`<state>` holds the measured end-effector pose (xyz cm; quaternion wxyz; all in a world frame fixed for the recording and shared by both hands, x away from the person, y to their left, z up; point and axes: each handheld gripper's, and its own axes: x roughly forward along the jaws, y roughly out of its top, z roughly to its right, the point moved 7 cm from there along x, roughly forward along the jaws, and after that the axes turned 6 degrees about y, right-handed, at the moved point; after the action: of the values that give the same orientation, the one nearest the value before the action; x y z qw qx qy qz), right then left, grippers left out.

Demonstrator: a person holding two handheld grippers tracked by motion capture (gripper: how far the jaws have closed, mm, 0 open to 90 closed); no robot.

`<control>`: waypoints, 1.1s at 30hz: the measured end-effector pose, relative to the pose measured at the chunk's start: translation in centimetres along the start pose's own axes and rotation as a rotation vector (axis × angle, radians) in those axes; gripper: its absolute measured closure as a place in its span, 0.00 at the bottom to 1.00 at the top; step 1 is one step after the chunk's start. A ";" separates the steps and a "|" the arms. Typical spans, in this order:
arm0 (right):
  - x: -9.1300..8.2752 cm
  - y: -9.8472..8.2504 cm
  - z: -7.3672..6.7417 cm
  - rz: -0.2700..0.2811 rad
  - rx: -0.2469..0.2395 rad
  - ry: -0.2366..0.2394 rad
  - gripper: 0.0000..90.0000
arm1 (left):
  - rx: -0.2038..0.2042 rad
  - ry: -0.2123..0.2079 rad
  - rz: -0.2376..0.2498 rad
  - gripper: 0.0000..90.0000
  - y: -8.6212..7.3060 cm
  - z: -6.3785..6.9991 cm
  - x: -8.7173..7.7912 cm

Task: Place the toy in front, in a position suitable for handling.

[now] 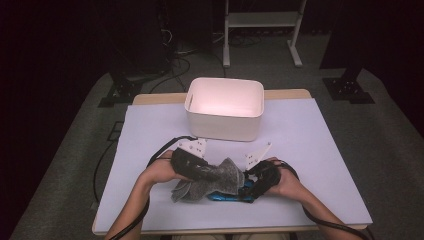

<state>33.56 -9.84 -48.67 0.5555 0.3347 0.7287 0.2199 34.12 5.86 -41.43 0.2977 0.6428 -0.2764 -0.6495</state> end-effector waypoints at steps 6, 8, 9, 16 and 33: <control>-0.6 0.0 0.8 0.006 0.002 -0.048 0.33 | -0.008 0.013 -0.001 0.81 0.0 -0.8 0.4; -1.0 -0.1 1.1 0.018 0.022 -0.050 0.35 | -0.010 0.018 -0.021 0.81 -0.3 -1.0 0.7; -1.1 -0.2 1.1 0.014 0.017 -0.054 0.34 | -0.009 0.021 -0.036 0.81 -0.5 -1.2 1.0; -1.4 -0.8 0.5 -0.007 -0.012 -0.082 0.28 | -0.007 0.017 -0.089 0.81 -1.8 -1.4 3.0; -0.2 -2.2 0.5 -0.050 -0.034 -0.113 0.21 | 0.077 -0.041 -0.100 0.82 2.0 -0.9 7.6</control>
<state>33.49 -11.48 -50.21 0.6068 0.3188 0.7004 0.1991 35.12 -1.12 -45.09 0.2340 0.6533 -0.2749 -0.6655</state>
